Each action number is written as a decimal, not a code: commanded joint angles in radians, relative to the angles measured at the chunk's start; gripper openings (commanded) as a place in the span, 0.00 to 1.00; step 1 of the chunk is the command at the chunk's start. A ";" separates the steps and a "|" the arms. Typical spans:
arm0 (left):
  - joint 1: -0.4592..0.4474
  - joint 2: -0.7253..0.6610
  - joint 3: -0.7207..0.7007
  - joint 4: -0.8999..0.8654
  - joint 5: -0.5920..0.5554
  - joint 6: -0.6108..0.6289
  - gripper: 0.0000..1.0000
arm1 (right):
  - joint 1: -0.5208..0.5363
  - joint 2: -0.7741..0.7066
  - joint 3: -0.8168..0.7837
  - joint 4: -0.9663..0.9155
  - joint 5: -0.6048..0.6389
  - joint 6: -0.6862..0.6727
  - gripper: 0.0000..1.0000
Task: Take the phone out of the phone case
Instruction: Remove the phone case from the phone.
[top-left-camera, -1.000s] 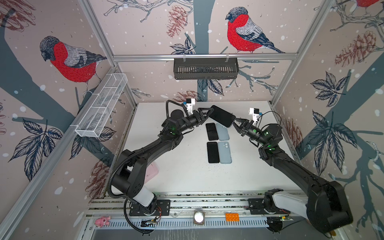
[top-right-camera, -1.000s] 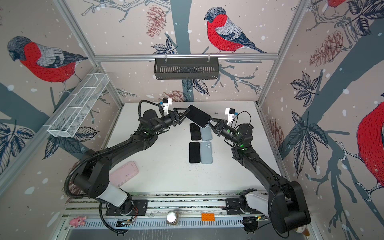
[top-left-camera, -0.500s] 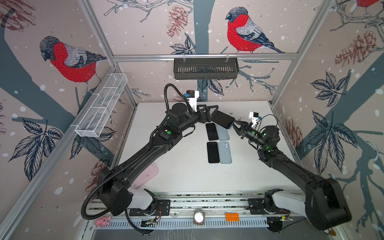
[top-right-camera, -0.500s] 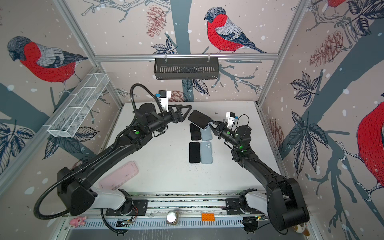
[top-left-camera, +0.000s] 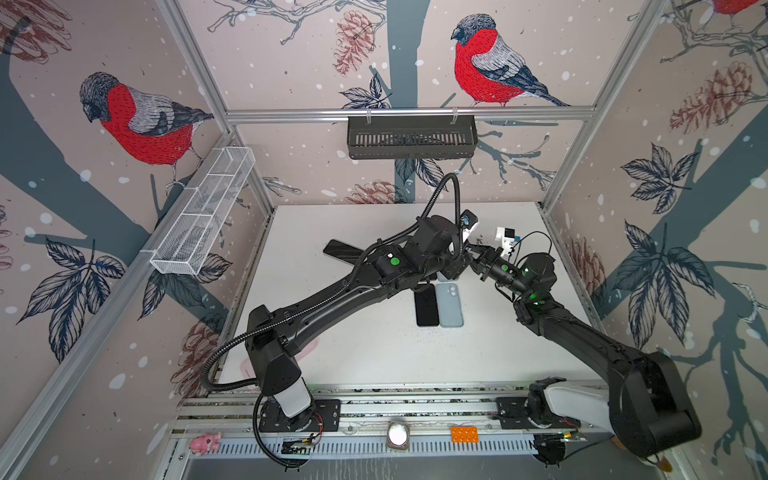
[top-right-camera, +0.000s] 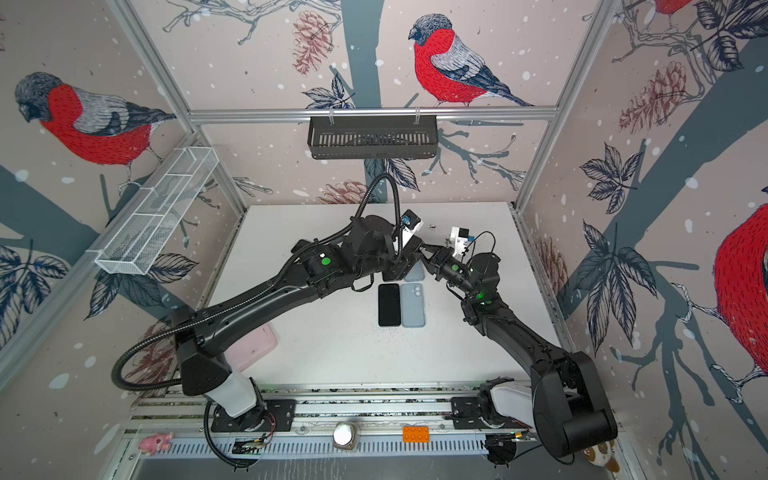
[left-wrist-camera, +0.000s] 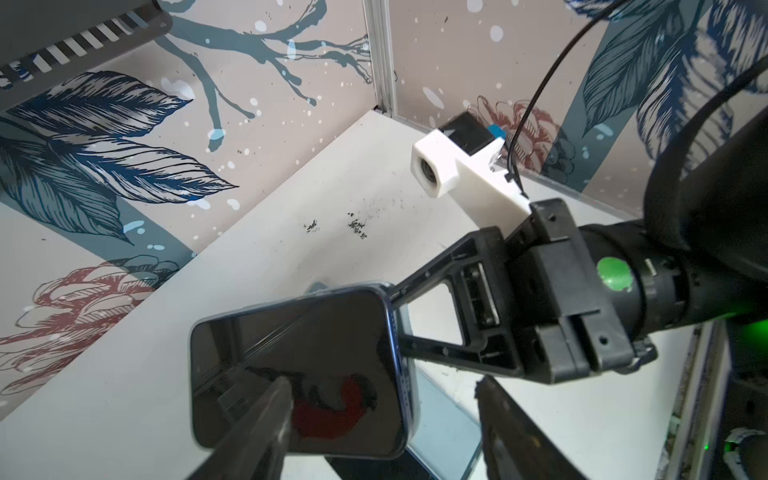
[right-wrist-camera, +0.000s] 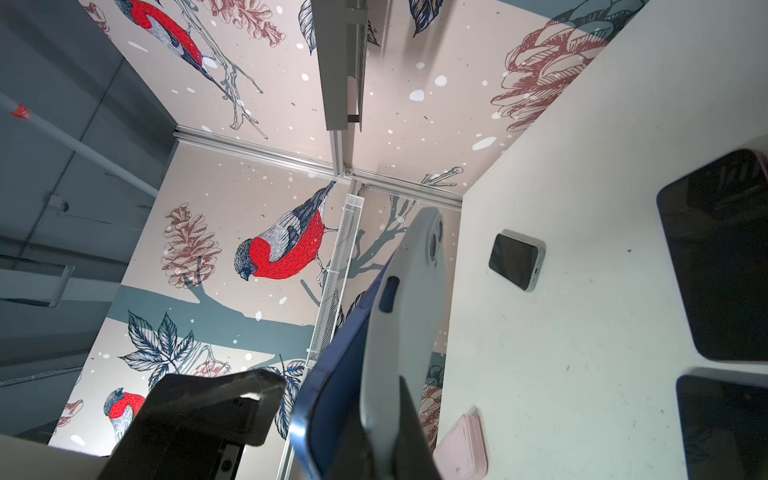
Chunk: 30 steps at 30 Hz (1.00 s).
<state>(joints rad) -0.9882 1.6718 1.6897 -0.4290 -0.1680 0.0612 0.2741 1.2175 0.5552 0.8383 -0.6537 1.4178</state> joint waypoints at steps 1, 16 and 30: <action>-0.002 0.010 -0.001 -0.005 -0.072 0.044 0.67 | 0.003 -0.003 0.000 0.065 0.008 0.008 0.00; -0.005 0.061 -0.013 0.012 -0.199 0.063 0.56 | 0.021 -0.008 -0.008 0.068 0.016 0.007 0.00; -0.024 0.039 -0.098 0.098 -0.373 0.136 0.25 | 0.058 -0.012 -0.008 0.048 0.048 -0.009 0.00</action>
<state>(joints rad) -1.0103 1.7294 1.6066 -0.3813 -0.4747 0.1596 0.3264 1.2163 0.5404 0.8097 -0.5873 1.4174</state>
